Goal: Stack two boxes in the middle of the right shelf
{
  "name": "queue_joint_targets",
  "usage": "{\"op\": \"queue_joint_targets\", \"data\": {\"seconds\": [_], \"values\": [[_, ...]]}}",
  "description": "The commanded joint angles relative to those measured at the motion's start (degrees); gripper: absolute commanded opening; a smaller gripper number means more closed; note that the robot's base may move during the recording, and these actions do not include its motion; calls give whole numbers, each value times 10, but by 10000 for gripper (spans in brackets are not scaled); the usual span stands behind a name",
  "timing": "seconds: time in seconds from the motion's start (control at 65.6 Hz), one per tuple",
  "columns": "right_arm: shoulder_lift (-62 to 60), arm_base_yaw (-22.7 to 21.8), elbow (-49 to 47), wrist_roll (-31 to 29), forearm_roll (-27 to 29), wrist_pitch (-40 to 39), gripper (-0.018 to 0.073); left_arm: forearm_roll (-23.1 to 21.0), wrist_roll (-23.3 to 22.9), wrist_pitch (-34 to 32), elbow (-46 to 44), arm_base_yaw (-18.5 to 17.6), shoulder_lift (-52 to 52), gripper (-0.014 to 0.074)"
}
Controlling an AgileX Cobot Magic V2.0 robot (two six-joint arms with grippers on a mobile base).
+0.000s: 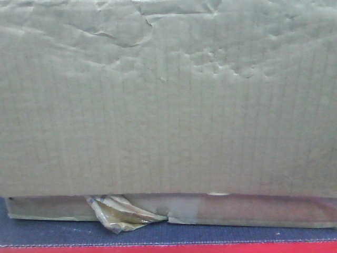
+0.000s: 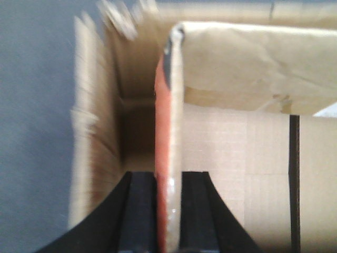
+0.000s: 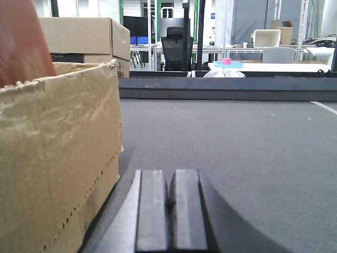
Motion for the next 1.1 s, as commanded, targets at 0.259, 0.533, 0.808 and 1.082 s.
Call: {"op": "queue_joint_targets", "data": {"seconds": [0.259, 0.533, 0.808, 1.082], "values": [[-2, -1, 0, -2, 2, -11, -162, -30, -10, -17, 2, -3, 67, -111], [-2, -1, 0, -2, 2, -11, -162, -31, -10, -10, 2, -3, 71, -107], [-2, -1, 0, -2, 2, -11, -162, -30, -7, -10, 1, -3, 71, 253], [-2, -1, 0, -2, 2, -11, -162, -33, 5, 19, -53, -3, 45, 391]]}}
